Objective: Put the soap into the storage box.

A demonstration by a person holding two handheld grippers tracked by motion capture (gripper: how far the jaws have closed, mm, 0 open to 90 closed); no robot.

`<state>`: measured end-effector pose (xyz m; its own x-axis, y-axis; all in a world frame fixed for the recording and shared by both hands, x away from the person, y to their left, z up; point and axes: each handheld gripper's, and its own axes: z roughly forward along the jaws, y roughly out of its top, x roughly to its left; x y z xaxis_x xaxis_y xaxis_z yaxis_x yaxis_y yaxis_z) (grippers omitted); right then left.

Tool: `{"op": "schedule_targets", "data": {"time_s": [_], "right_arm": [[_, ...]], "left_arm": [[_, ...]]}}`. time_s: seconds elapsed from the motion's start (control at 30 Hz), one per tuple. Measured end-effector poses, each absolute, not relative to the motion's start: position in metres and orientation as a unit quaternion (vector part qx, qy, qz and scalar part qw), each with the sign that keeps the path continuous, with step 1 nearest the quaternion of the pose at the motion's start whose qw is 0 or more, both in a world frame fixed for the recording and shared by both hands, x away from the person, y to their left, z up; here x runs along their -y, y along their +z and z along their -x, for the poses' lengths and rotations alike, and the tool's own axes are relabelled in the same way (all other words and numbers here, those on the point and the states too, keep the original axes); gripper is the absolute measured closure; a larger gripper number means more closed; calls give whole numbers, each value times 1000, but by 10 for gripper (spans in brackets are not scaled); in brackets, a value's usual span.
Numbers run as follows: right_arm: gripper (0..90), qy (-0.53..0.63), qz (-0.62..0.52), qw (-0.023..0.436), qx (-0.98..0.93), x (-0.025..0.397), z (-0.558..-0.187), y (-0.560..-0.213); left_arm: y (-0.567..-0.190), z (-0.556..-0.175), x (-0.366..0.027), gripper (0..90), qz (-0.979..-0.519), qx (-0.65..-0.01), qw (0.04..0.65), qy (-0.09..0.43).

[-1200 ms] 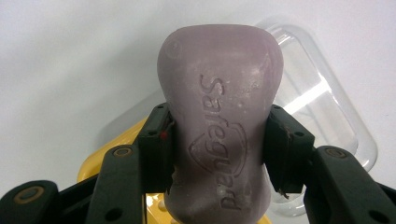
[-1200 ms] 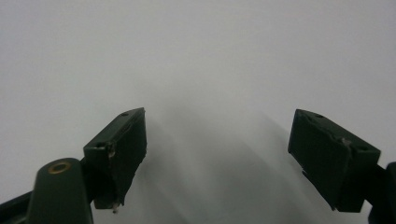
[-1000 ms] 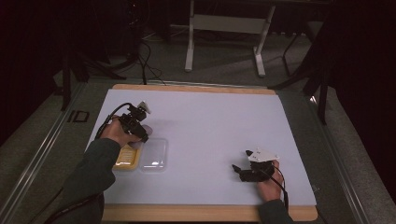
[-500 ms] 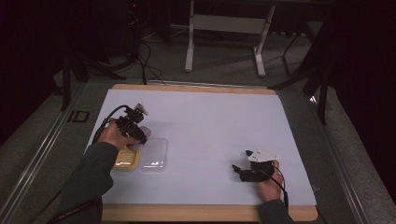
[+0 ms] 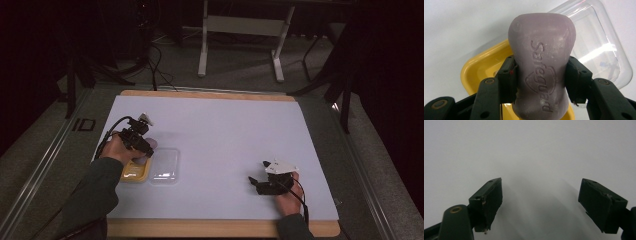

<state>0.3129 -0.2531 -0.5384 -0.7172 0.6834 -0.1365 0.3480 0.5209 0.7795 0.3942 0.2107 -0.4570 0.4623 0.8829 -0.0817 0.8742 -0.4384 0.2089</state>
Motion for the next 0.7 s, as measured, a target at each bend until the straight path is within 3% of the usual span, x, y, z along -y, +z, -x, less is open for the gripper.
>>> {"op": "schedule_targets", "data": {"time_s": [0.7], "right_arm": [[192,380,-303,226,-845,252,-312,-538]], "left_arm": [[-471,-382,-234,498,-822,-559,110,14]]}}
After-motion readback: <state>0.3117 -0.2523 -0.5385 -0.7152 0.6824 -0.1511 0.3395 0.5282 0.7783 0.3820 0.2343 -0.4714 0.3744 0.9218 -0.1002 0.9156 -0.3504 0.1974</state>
